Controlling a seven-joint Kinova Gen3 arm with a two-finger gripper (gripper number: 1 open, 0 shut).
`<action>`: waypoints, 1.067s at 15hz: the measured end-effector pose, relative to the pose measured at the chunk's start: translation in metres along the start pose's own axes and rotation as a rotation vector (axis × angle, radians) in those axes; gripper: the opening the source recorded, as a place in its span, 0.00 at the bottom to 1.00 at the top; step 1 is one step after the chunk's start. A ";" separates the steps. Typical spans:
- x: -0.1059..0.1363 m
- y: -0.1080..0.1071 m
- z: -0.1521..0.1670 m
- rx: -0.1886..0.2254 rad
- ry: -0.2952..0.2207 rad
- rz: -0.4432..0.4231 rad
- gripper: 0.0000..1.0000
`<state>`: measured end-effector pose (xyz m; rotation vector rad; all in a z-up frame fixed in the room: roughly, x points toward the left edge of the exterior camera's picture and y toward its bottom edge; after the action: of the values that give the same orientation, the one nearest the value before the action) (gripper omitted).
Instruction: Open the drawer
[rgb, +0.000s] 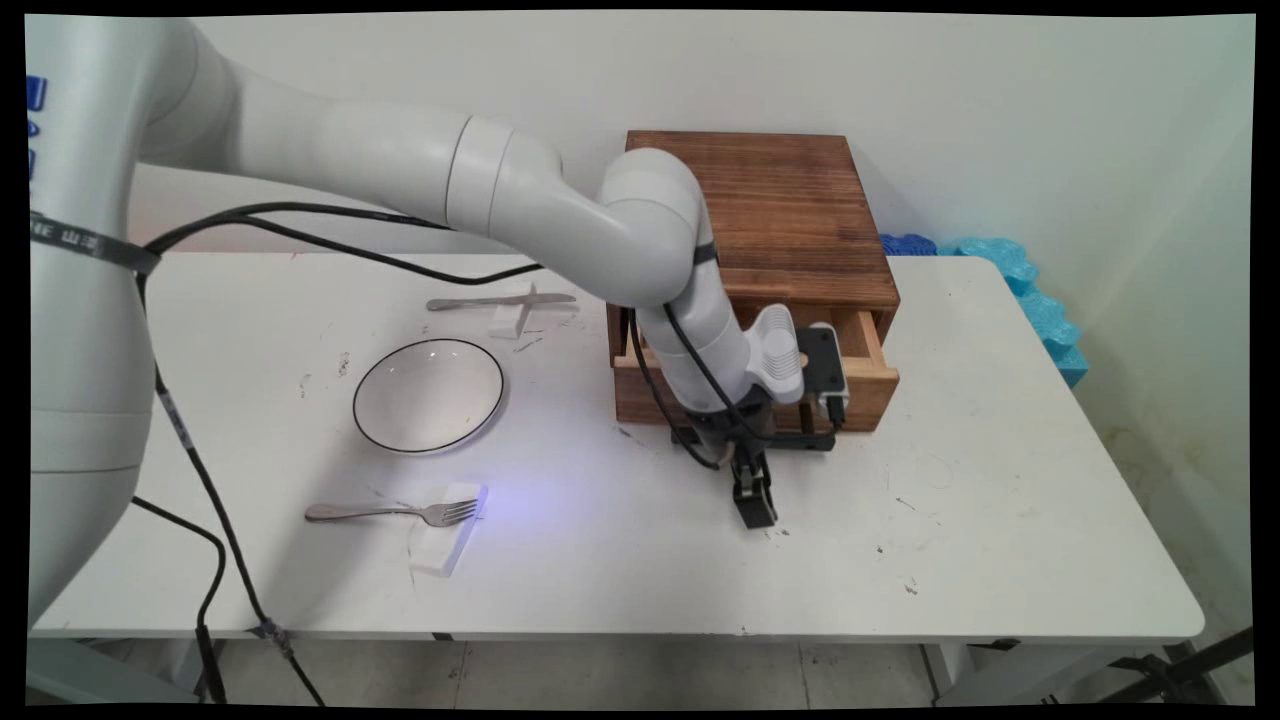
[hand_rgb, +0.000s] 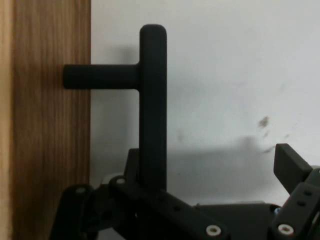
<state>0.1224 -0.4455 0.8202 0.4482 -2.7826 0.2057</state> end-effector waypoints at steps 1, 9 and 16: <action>0.000 0.005 -0.001 -0.003 0.000 -0.003 1.00; 0.002 0.049 -0.007 -0.032 -0.001 -0.007 1.00; 0.005 0.084 -0.012 -0.054 0.003 -0.001 1.00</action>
<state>0.0941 -0.3655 0.8253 0.4362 -2.7771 0.1301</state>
